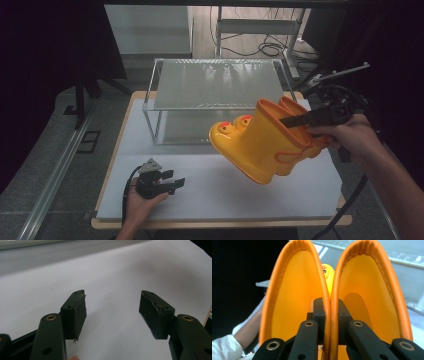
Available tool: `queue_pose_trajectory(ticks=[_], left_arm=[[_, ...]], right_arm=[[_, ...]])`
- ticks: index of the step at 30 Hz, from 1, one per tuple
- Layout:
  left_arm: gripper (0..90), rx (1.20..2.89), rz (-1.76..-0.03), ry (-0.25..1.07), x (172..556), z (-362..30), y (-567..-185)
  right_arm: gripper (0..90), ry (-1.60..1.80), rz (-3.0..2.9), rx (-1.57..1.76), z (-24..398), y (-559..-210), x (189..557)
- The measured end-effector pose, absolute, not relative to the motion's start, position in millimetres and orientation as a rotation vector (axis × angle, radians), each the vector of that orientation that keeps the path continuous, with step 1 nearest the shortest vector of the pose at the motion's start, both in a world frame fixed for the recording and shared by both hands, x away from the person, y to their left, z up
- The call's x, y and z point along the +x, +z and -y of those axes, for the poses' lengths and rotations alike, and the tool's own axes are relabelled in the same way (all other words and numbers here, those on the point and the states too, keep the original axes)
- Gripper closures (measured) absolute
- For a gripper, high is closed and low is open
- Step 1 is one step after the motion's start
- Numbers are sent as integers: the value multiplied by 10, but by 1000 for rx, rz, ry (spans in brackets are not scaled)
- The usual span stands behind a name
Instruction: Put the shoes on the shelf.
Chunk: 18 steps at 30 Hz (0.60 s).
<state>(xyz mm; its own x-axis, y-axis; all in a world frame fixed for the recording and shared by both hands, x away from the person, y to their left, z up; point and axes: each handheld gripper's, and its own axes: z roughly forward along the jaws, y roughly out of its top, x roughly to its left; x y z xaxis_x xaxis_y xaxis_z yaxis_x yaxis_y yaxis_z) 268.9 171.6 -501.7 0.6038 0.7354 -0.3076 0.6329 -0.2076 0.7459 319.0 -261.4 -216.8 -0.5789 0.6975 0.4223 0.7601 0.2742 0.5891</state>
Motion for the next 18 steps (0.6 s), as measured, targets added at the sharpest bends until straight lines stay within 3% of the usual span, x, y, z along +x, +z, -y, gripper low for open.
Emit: queue_pose_trajectory(ticks=[12,18], left_arm=[[385,1901,-1086,139,2693,-1729,-4988],[384,1903,-1086,137,2703,-1713,-4994]], right_arm=[[827,-1374,2410,-1357,2629,-1775,3185],[827,-1438,2390,-1359,2602,-1666,3428]])
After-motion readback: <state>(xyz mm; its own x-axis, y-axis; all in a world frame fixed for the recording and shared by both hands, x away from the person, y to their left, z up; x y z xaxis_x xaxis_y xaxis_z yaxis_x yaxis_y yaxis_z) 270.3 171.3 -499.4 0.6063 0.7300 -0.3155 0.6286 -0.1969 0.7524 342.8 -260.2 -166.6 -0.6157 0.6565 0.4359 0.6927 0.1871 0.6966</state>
